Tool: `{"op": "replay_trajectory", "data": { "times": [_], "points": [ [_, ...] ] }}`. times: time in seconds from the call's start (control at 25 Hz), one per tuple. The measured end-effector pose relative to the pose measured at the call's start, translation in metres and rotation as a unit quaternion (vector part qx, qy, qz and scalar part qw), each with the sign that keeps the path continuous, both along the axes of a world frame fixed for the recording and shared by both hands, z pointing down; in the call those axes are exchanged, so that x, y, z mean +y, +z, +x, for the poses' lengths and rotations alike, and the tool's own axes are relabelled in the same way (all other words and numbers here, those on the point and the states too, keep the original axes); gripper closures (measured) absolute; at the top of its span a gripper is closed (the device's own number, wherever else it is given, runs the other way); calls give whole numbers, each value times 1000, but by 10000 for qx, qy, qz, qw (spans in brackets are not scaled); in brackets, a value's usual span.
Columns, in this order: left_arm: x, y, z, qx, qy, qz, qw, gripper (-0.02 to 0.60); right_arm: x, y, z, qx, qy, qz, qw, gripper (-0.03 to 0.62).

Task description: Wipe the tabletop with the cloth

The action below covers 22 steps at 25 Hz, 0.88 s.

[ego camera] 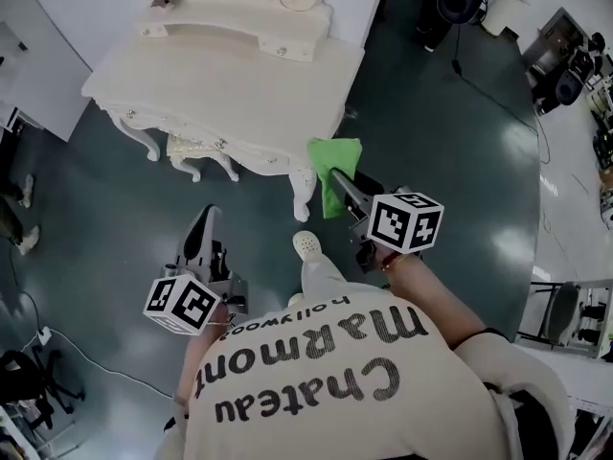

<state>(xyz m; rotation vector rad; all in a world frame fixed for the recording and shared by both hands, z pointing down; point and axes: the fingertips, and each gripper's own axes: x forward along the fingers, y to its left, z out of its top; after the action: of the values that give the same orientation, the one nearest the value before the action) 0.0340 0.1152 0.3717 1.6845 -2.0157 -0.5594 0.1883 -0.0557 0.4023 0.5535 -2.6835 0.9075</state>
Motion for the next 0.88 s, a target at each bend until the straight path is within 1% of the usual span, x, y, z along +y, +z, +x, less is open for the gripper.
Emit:
{"op": "replay_trajectory", "data": {
  "times": [0.08, 0.24, 0.4, 0.6, 0.76, 0.88],
  "points": [
    [-6, -2, -13, -47, -132, -22, 9999, 575, -16, 2, -16, -25, -70, -32, 10000, 488],
    [-27, -5, -42, -8, -381, -87, 9992, 575, -48, -4, -53, -155, -234, -19, 9996, 488],
    [-64, -14, -67, 55, -501, 17, 9987, 575, -83, -9, -82, -169, -397, 35, 9991, 488],
    [-112, -19, -84, 10, -450, -8, 9990, 575, -134, -11, -105, -182, -414, -8, 9990, 488],
    [-146, -16, -97, 27, -468, -42, 9989, 575, -169, 0, -124, -180, -472, -93, 9987, 488],
    [-162, -11, -107, 45, -500, -97, 9987, 575, -188, 11, -140, -190, -535, -160, 9983, 488]
  ]
}}
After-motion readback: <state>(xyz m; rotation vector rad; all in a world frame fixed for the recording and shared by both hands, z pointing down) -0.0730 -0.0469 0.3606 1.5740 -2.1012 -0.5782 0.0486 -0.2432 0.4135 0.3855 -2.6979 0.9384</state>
